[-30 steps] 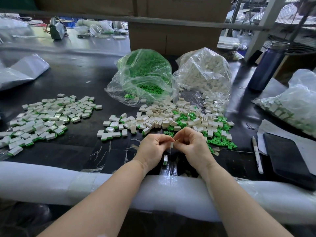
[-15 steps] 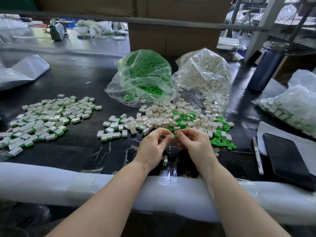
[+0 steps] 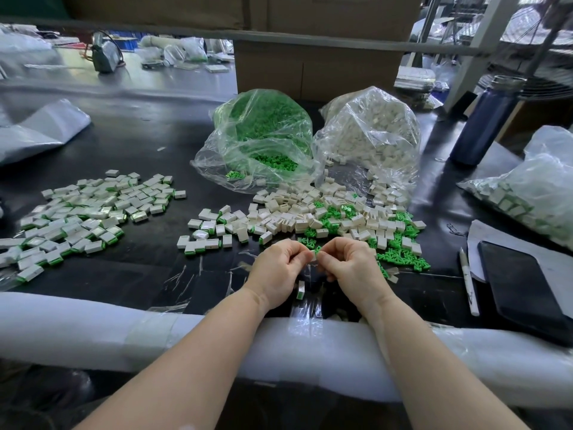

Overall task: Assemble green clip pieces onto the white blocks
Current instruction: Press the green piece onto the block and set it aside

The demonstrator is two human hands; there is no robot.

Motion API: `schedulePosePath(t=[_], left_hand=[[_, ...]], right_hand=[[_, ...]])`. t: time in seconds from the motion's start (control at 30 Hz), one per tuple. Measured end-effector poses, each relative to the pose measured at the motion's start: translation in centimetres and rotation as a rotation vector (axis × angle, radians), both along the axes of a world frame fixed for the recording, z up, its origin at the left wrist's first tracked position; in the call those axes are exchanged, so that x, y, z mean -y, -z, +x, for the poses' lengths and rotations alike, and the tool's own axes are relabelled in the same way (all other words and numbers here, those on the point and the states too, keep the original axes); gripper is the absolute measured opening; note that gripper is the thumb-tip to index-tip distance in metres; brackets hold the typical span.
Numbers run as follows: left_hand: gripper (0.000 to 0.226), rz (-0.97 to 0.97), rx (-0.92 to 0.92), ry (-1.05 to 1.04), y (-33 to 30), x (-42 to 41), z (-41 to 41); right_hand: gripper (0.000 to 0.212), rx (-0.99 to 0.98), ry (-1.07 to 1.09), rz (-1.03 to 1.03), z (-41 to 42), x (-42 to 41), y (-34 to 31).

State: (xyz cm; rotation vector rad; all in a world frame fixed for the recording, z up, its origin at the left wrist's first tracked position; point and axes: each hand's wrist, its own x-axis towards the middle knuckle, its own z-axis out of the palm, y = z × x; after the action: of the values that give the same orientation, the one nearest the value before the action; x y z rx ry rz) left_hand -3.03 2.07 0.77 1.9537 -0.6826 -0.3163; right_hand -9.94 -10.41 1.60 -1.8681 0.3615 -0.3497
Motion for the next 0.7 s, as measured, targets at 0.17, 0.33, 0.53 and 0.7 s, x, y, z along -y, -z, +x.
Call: schedulePosePath(t=[0.17, 0.33, 0.53, 0.7], left_hand=[[0.011, -0.007, 0.009, -0.003, -0.03, 0.02, -0.02], [0.011, -0.122, -0.012, -0.021, -0.33, 0.19, -0.32], [0.009, -0.146, -0.015, -0.03, -0.45, 0.28, -0.44], [0.012, -0.142, -0.012, -0.035, -0.25, 0.23, -0.33]], right_hand=[[0.014, 0.005, -0.009, -0.002, 0.01, -0.11, 0.01], [0.008, 0.104, 0.037, 0.084, 0.13, -0.04, 0.05], [0.005, 0.124, 0.027, 0.078, 0.01, 0.02, 0.08], [0.009, 0.133, -0.002, 0.067, -0.1, -0.01, 0.01]])
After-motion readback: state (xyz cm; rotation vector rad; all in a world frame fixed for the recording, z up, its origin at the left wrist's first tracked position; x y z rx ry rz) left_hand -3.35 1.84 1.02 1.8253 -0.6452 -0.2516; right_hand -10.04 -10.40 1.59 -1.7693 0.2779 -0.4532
